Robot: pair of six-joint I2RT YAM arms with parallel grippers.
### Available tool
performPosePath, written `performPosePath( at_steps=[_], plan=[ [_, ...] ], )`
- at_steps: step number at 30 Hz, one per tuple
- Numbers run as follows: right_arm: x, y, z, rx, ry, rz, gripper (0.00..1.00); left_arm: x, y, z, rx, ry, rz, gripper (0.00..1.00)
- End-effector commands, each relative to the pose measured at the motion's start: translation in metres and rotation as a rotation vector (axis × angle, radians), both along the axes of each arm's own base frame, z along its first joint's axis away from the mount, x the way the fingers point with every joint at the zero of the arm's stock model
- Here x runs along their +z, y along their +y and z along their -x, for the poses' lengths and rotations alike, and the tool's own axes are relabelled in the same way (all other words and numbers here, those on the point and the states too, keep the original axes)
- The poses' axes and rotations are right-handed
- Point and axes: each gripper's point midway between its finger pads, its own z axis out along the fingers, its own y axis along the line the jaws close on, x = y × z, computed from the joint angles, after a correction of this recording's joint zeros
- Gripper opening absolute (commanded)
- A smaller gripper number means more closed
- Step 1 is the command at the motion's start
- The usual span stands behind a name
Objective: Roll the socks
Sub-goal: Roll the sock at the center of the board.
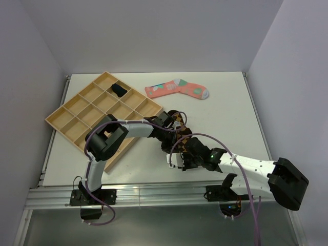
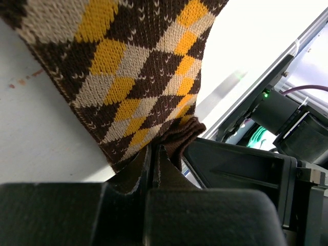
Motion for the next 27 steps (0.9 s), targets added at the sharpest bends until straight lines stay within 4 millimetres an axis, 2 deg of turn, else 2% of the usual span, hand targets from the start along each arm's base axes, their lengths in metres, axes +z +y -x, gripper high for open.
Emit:
performPosePath(
  at_steps=[1,8,12,14,17,27],
  plan=[
    [0.001,0.006,-0.011,-0.016,-0.052,-0.011,0.24,-0.031,0.020,0.009,-0.022,0.012,-0.112,0.00],
    [-0.007,0.002,-0.018,-0.045,-0.071,0.016,0.26,-0.033,0.019,0.010,-0.033,0.018,-0.101,0.01],
    [0.005,0.005,-0.026,-0.060,-0.126,-0.019,0.30,-0.036,0.022,0.012,-0.039,0.019,-0.113,0.01],
    [0.016,0.009,-0.027,-0.057,-0.141,-0.054,0.37,-0.036,0.023,0.012,-0.040,0.016,-0.115,0.01],
    [0.018,0.008,-0.026,-0.054,-0.136,-0.049,0.40,-0.037,0.024,0.011,-0.040,0.018,-0.116,0.01],
    [0.005,0.003,-0.018,-0.038,-0.093,-0.007,0.40,-0.037,0.025,0.008,-0.032,0.018,-0.116,0.00]
  ],
)
